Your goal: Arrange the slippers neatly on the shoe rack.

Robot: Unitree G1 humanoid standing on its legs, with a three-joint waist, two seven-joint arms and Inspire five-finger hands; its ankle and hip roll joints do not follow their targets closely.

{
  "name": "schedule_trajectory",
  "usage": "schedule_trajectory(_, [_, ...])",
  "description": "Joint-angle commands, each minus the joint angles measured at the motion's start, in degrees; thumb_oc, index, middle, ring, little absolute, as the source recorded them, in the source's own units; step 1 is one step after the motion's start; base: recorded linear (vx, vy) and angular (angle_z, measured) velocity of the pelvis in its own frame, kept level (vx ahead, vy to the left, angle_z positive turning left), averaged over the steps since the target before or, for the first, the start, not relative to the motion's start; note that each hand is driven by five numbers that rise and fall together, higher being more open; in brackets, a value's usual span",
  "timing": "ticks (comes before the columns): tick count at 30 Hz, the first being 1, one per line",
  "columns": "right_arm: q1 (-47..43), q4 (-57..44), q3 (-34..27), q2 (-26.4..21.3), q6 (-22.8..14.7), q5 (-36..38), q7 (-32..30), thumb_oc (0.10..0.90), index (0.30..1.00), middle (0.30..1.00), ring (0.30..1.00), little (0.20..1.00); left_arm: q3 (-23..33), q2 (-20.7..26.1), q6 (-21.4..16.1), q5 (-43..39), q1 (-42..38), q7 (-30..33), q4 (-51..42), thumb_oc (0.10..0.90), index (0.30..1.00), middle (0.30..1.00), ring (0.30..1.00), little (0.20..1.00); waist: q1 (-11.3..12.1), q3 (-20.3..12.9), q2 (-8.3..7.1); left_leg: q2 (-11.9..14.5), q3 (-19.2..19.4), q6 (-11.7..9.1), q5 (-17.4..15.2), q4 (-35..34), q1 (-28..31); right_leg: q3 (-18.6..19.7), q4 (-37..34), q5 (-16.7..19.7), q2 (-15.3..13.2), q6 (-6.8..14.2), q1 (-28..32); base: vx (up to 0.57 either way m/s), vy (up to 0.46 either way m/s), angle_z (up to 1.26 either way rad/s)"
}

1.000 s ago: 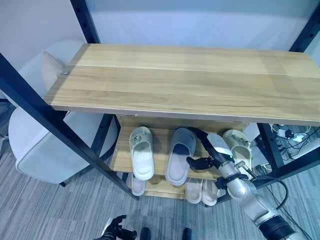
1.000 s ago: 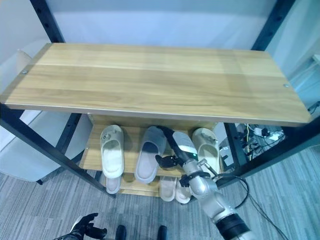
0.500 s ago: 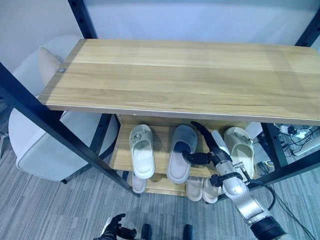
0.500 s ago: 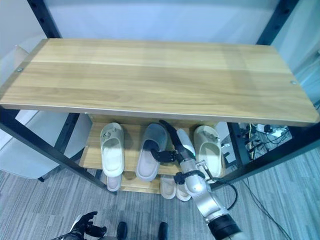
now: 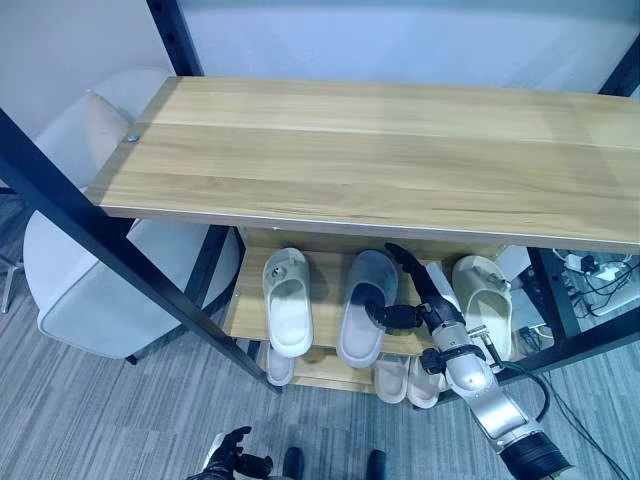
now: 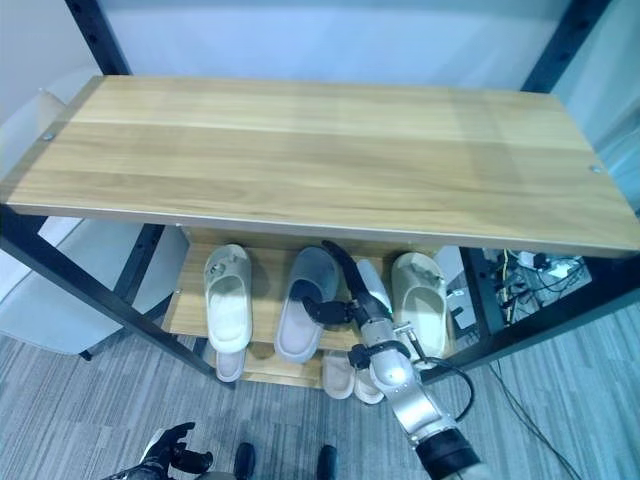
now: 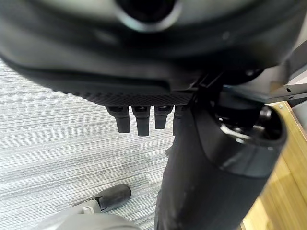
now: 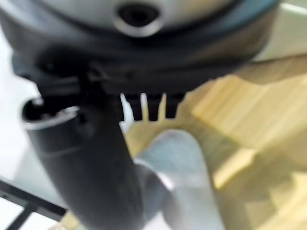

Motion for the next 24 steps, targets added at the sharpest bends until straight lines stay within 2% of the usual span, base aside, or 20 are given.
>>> schedule_trajectory(1, [-7.9, -3.9, -2.3, 0.6, -2.6, -0.3, -2.8, 0.8, 0.9, 0.9, 0.9, 0.9, -4.1, -0.6, 2.2, 0.5, 2.1, 1.0, 7.4, 0.8, 0.9, 0.9, 0.9, 0.9, 1.6, -0.3, -1.15, -3.2, -1.6, 0.4, -3.5, 0.2, 0.6, 0.9, 0.7, -6.1, -0.8, 4.9, 3.7, 0.0, 0.0, 0.0])
schedule_trajectory(12, [-9.2, -4.0, -2.9, -0.2, -1.9, -2.3, -3.7, 0.8, 0.9, 0.9, 0.9, 0.9, -4.4, -0.4, 2.2, 0.8, 1.7, 1.2, 7.1, 0.8, 0.9, 0.9, 0.9, 0.9, 1.5, -0.2, -0.44, -3.3, -1.4, 0.4, -3.5, 0.2, 0.4, 0.8, 0.7, -6.0, -1.1, 5.0, 3.3, 0.0, 0.0, 0.0])
schedule_trajectory(14, [-8.9, -4.0, -3.4, -0.1, -1.9, -2.9, -4.2, 0.595, 0.592, 0.592, 0.592, 0.592, -4.4, -0.5, 2.2, 0.9, 1.7, 1.3, 7.0, 0.8, 0.9, 0.9, 0.9, 0.9, 1.5, -0.3, -0.41, -3.4, -1.5, 0.4, -3.6, 0.2, 0.7, 0.7, 0.7, -6.1, -1.1, 5.0, 3.6, 0.0, 0.0, 0.0])
schedule_trajectory(15, [-8.8, -3.8, -3.6, 0.0, -1.8, -2.9, -4.3, 0.555, 0.533, 0.533, 0.533, 0.533, -4.4, -0.5, 2.2, 1.0, 1.6, 1.4, 6.9, 0.8, 0.9, 0.9, 0.9, 0.9, 1.5, -0.3, -0.41, -3.4, -1.5, 0.4, -3.6, 0.2, 0.8, 0.7, 0.7, -6.1, -1.1, 4.9, 3.7, 0.0, 0.0, 0.0])
schedule_trajectory(16, [-8.8, -3.8, -3.6, 0.0, -1.8, -2.9, -4.3, 0.538, 0.507, 0.507, 0.507, 0.507, -4.4, -0.5, 2.2, 1.0, 1.6, 1.4, 6.9, 0.8, 0.9, 0.9, 0.9, 0.9, 1.5, -0.3, -0.41, -3.4, -1.5, 0.4, -3.6, 0.2, 0.8, 0.7, 0.7, -6.1, -1.1, 4.9, 3.7, 0.0, 0.0, 0.0])
schedule_trajectory(18, [-8.3, -3.2, -3.6, 0.1, -1.5, -3.1, -4.2, 0.4, 0.3, 0.3, 0.3, 0.3, -4.3, -0.5, 2.2, 1.1, 1.5, 1.4, 6.9, 0.8, 0.9, 0.9, 0.9, 0.9, 1.5, -0.3, -0.5, -3.4, -1.7, 0.5, -3.7, 0.2, 1.1, 0.6, 0.7, -6.2, -1.1, 4.8, 4.0, 0.0, 0.0, 0.0])
schedule_trajectory(24, [-6.6, -3.2, -4.1, 0.4, -1.2, -3.6, -3.9, 0.4, 0.3, 0.3, 0.3, 0.3, -3.9, -0.6, 2.4, 1.4, 1.6, 1.4, 7.0, 0.8, 0.9, 0.9, 0.9, 0.9, 1.4, -0.3, -0.61, -3.4, -1.8, 0.5, -3.9, 0.2, 1.4, 0.3, 0.7, -6.3, -1.1, 4.9, 4.3, 0.0, 0.0, 0.0])
